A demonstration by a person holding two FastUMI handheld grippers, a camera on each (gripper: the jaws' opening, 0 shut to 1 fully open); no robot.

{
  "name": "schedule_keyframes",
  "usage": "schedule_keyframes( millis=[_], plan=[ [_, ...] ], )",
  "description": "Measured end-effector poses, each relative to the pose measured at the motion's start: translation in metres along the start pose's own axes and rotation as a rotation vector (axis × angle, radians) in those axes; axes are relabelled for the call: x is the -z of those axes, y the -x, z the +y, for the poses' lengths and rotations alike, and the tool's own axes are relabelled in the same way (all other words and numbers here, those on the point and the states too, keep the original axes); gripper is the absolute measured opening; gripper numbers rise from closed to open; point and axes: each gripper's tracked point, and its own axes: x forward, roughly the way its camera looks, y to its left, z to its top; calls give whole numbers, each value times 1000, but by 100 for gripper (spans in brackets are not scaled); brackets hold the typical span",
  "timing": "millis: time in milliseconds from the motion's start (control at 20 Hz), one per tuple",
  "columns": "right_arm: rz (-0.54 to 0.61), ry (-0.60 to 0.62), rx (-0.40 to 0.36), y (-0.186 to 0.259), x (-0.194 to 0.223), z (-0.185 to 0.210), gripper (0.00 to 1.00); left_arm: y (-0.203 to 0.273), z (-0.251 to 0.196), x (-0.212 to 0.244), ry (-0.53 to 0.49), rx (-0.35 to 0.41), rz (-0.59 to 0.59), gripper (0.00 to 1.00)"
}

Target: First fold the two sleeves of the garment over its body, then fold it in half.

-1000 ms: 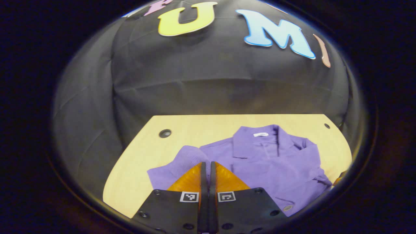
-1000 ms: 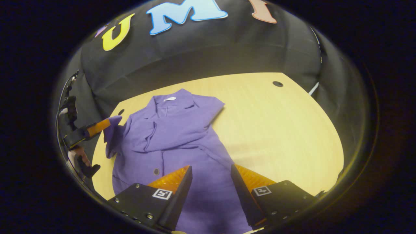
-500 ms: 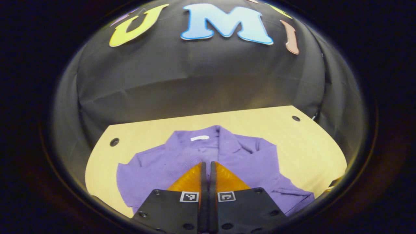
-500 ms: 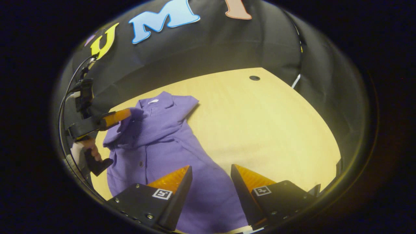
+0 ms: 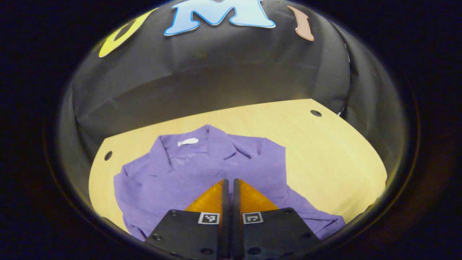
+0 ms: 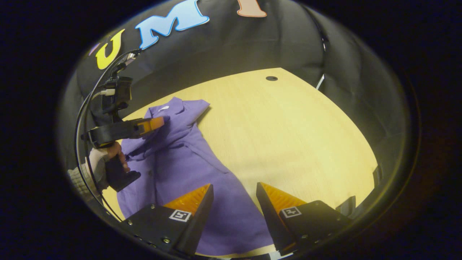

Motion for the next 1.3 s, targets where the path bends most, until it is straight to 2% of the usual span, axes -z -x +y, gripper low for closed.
schedule_keyframes(
  millis=[50,150,400,650,850,1300],
  plan=[
    [2,4,-2,0,1,0,75,1,-2,1,22,12,9,12],
    [9,14,-7,1,3,0,75,5,4,2,32,3,9,30],
    [49,65,-35,-2,16,7,75,26,7,-2,33,9,-15,100],
    [102,123,-71,-6,35,18,75,77,33,25,59,-21,-4,100],
    [138,176,-100,-11,50,29,75,119,58,72,71,-75,46,100],
    [197,277,-144,-16,77,45,75,201,86,176,174,-176,172,100]
  ],
)
